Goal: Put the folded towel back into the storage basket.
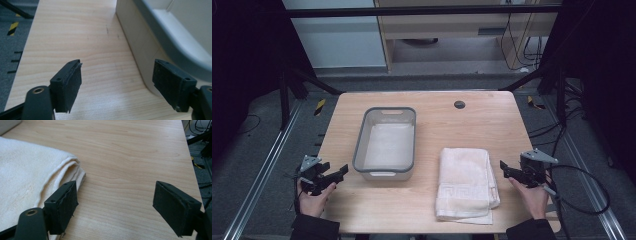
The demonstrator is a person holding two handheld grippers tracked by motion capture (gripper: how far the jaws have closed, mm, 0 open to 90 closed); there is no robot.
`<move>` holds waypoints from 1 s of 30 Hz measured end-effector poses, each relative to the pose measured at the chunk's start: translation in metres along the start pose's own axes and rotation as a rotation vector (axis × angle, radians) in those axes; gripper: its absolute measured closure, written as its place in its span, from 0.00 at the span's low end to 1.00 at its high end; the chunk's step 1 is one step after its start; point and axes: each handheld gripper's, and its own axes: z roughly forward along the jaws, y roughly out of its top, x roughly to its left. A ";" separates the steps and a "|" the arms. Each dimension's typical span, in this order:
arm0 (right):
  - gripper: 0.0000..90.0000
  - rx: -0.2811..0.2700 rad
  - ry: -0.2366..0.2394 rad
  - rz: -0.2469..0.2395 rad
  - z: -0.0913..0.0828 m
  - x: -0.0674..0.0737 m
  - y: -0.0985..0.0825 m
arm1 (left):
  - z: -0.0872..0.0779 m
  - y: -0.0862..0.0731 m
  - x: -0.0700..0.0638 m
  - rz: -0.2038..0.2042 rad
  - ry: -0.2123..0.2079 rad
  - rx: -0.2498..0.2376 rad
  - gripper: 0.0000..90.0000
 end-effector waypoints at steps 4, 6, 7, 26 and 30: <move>0.23 -0.023 0.024 0.011 -0.003 0.000 0.002 | -0.008 0.007 -0.003 0.006 -0.015 -0.033 0.28; 0.22 -0.032 0.030 0.013 -0.005 0.001 0.004 | -0.009 0.010 -0.004 0.005 -0.018 -0.037 0.29; 0.23 -0.039 0.033 0.008 -0.005 0.002 0.005 | -0.010 0.012 -0.005 0.005 -0.020 -0.042 0.29; 0.31 -0.130 0.094 0.039 -0.022 0.005 0.038 | -0.012 0.044 -0.043 0.063 -0.080 -0.104 0.33; 0.31 -0.128 0.107 0.029 -0.020 0.008 0.040 | -0.012 0.047 -0.053 0.078 -0.099 -0.112 0.34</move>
